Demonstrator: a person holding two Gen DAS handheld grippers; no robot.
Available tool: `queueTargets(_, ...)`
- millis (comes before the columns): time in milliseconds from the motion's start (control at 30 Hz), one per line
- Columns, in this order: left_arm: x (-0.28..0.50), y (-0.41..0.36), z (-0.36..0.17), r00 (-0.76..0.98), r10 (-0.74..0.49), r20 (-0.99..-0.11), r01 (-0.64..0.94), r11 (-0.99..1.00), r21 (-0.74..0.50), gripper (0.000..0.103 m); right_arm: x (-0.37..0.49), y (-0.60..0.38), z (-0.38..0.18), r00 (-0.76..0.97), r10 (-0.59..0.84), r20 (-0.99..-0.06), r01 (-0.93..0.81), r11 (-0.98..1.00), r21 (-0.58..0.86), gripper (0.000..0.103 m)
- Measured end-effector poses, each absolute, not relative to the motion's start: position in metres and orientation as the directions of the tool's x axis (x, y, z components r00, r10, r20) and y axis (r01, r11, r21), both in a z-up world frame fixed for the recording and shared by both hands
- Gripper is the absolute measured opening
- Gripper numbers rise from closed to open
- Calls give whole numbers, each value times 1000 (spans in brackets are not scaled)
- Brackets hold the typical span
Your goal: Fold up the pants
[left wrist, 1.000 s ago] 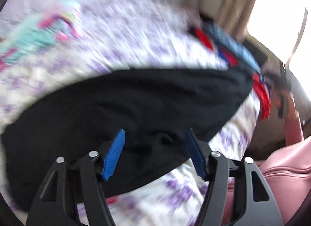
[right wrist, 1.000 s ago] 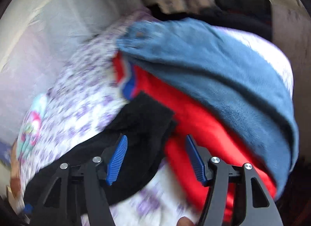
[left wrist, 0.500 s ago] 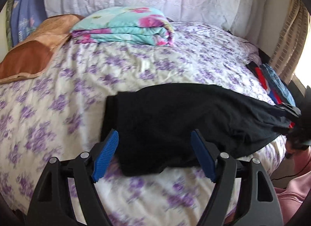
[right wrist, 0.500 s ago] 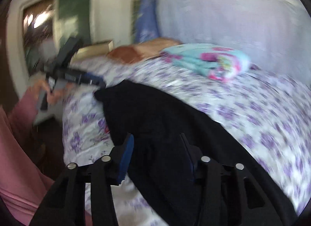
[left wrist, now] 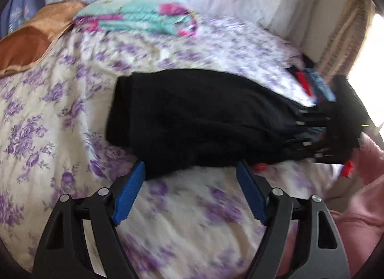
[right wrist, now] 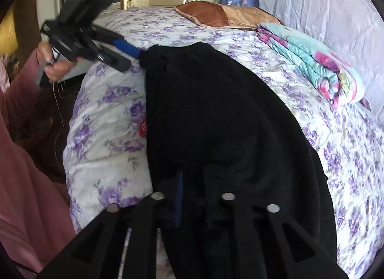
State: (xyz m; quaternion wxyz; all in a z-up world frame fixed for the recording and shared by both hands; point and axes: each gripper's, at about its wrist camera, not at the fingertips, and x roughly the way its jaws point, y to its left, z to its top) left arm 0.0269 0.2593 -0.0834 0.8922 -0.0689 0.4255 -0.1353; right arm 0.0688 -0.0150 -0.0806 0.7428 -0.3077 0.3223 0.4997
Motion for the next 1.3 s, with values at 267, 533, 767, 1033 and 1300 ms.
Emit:
queueTargets(267,57,268,-63,730,-213,-649,159,977,-142,45,64,-23,-51,206,635,-744,-950,312,4,13)
queueTargets(533,63,262,-38,813,-170,-557,179,983,-39,43,61,12,-26,330,678,-657,-928,360,-94,81)
queueTargets(767,43,268,-45,816,-197,-544,210,977,-39,43,75,98,-41,392,631,-669,-920,268,-286,46)
queueTargets(1033,58,290,-34,838,-168,-519,163,985,-55,54,85,120,-47,335,678,-654,-934,329,-138,65)
queueTargets(1300,26,310,-69,738,-84,-669,65,996,-53,78,106,33,-26,193,756,-626,-923,357,147,88)
